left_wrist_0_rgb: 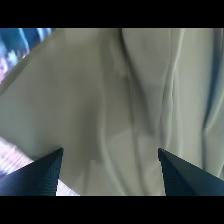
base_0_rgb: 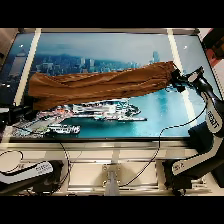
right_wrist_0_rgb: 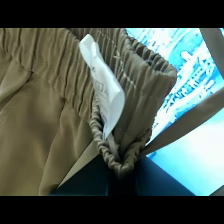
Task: Fold the clothes and pants, and hang the long-sleeved shirts on hangers.
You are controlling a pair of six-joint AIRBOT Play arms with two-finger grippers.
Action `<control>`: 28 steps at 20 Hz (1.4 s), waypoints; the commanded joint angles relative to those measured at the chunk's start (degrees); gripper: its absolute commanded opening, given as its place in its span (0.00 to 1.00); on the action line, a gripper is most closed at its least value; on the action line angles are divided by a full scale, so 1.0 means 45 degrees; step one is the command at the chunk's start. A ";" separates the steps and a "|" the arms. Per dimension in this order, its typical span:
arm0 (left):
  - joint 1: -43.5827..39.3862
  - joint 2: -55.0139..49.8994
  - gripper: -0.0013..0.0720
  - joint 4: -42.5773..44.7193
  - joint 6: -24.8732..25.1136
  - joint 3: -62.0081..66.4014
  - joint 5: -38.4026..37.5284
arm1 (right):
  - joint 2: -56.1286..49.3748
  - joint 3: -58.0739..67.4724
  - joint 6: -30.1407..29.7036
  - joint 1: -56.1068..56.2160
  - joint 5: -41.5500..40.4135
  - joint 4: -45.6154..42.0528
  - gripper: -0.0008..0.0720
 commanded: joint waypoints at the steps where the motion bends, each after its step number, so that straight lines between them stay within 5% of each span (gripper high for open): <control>1: -0.0578 -0.0583 0.99 -0.0262 -0.0034 0.0049 0.2579 | 0.0000 0.0010 0.0000 0.0010 -0.0005 -0.0010 0.07; 5: -0.1481 -0.1064 0.98 -0.0262 -0.0034 0.0199 0.4954 | 0.0000 0.0010 -0.0005 0.0010 0.0000 -0.0151 0.07; 10: -0.1613 -0.2249 0.97 -0.0262 -0.0617 0.0879 0.5192 | 0.0005 0.0010 -0.0010 0.0010 0.0126 -0.0335 0.07; 13: -0.1613 -0.2866 0.74 -0.0257 -0.0607 0.1530 0.5042 | 0.0005 0.0010 -0.0029 0.0010 0.0403 -0.0593 0.07; 15: -0.1598 -0.3055 0.48 -0.0223 -0.0597 0.1943 0.4804 | 0.0005 0.0010 -0.0316 0.0010 0.0583 -0.0855 0.07; 16: -0.1593 -0.3099 0.45 -0.0204 -0.0597 0.2123 0.4809 | 0.0005 0.0010 -0.0559 0.0010 0.0661 -0.0923 0.07; 17: -0.1588 -0.3094 0.32 -0.0204 -0.0597 0.2263 0.4804 | 0.0005 0.0010 -0.0719 0.0010 0.0719 -0.0971 0.07; 18: -0.1588 -0.3075 0.09 -0.0204 -0.0588 0.2395 0.4697 | 0.0005 0.0010 -0.0719 0.0010 0.0753 -0.0986 0.07; 19: -0.1588 -0.3060 0.05 -0.0083 -0.0408 0.2545 0.4420 | 0.0005 0.0010 -0.0719 0.0010 0.0777 -0.0986 0.07; 28: -0.1447 -0.1224 0.04 0.2293 -0.0214 0.4119 0.3424 | 0.1564 0.0015 -0.2370 0.0005 0.0811 -0.1044 0.07</control>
